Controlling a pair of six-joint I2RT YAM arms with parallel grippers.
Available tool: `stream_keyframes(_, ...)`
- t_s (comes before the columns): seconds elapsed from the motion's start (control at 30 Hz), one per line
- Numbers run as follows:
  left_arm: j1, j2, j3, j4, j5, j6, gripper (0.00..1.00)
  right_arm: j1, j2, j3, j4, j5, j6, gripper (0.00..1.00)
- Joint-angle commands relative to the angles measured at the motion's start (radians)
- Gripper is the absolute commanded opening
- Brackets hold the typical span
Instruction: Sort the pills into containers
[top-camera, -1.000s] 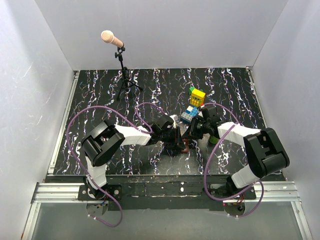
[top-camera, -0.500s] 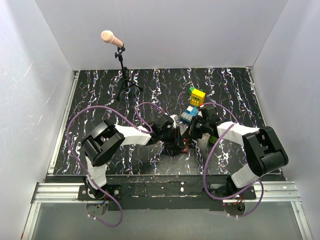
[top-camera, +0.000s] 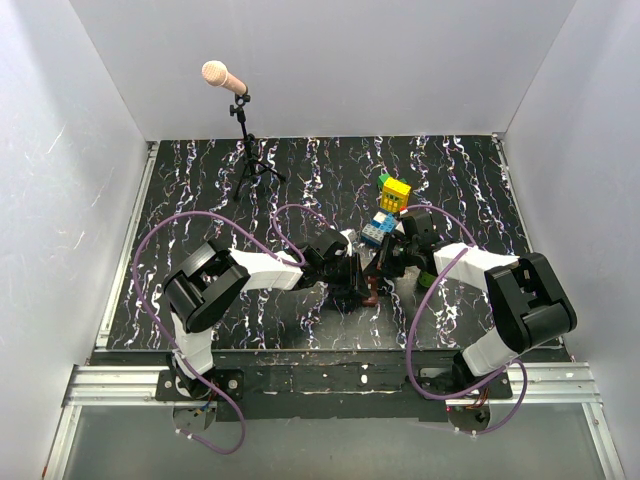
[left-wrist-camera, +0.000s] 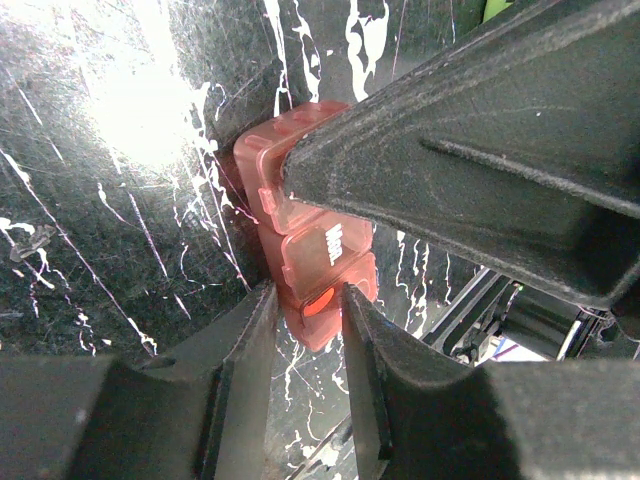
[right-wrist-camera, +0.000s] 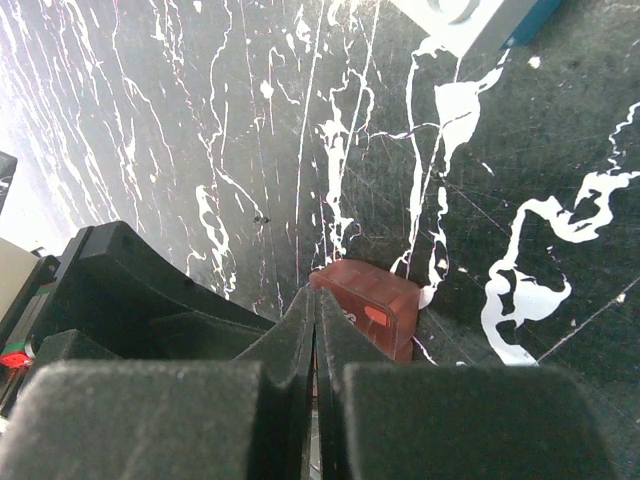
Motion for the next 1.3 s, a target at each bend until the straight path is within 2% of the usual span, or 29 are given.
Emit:
stream_keyframes(0.0, -0.005, 0.055, -0.019, -0.128, -0.103, 0.052, 0.29, -0.005, 0.046, -0.013, -0.087, 0.123, -0.055, 0.01)
stream_keyframes(0.27, -0.007, 0.047, -0.021, -0.123, -0.106, 0.053, 0.30, -0.004, -0.065, 0.081, -0.168, 0.092, -0.060, 0.01)
stream_keyframes(0.57, -0.005, 0.052, -0.013, -0.108, -0.096, 0.055, 0.31, -0.004, -0.204, 0.183, -0.285, 0.126, -0.054, 0.01)
stream_keyframes(0.9, -0.007, 0.046, -0.004, -0.105, -0.087, 0.065, 0.34, -0.007, -0.250, 0.182, -0.307, 0.131, -0.060, 0.01)
stream_keyframes(1.03, -0.005, 0.021, -0.011, -0.082, -0.080, 0.093, 0.43, -0.005, -0.266, 0.174, -0.293, 0.112, -0.064, 0.03)
stream_keyframes(1.17, -0.005, -0.060, -0.036, -0.016, -0.079, 0.136, 0.63, -0.007, -0.286, 0.183, -0.302, 0.108, -0.075, 0.07)
stream_keyframes(1.2, -0.005, -0.083, -0.045, -0.010, -0.086, 0.142, 0.67, -0.007, -0.290, 0.185, -0.305, 0.115, -0.078, 0.15)
stream_keyframes(1.27, -0.007, -0.127, -0.054, -0.016, -0.110, 0.156, 0.75, -0.007, -0.303, 0.185, -0.314, 0.123, -0.077, 0.19)
